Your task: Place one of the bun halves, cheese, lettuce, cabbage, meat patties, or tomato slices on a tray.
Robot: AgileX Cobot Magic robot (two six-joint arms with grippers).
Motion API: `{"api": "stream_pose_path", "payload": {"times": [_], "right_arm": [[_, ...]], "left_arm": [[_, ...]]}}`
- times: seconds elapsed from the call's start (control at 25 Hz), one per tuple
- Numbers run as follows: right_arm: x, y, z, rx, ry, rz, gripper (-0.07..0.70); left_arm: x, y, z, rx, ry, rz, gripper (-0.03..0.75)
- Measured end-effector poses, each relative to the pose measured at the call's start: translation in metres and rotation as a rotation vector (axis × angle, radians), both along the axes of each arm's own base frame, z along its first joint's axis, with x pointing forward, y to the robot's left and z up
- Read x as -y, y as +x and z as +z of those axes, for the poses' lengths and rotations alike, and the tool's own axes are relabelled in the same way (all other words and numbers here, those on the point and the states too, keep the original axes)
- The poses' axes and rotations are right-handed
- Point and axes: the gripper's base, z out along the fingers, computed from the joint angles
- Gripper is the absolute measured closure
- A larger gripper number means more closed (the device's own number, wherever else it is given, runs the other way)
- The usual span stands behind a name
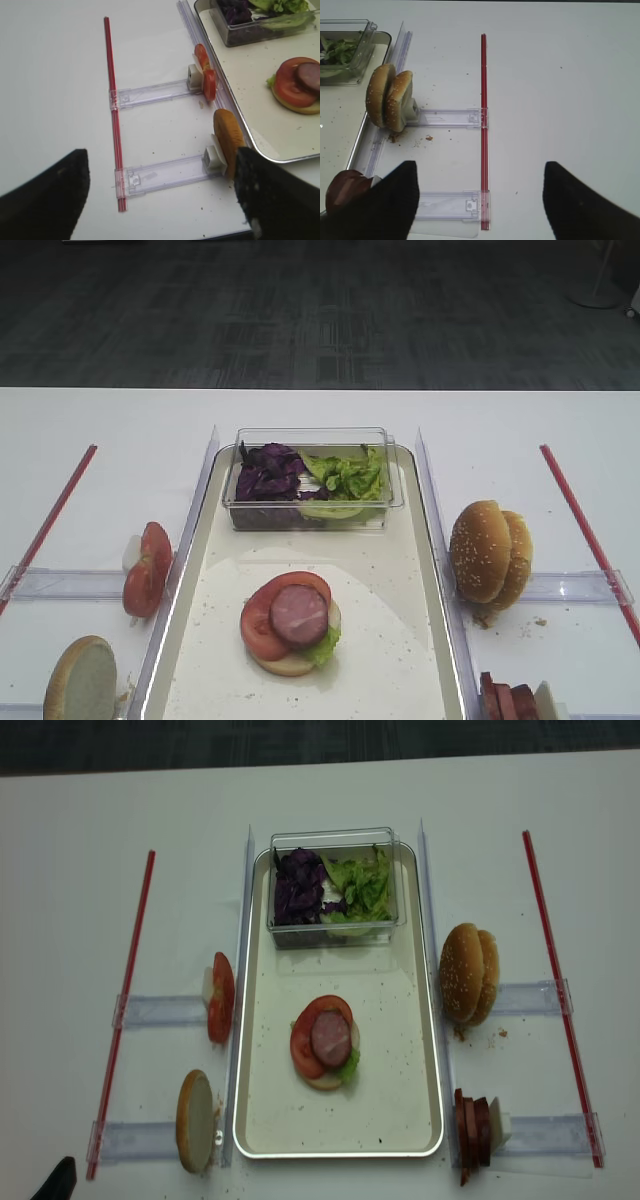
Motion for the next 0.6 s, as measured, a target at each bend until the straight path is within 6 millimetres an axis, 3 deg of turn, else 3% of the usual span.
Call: {"api": "stream_pose_path", "payload": {"times": [0.6], "right_arm": [[-0.0005, 0.0000, 0.0000, 0.000, 0.005, 0.003, 0.090]], "left_arm": [[0.0000, 0.0000, 0.0000, 0.000, 0.000, 0.000, 0.170]]}}
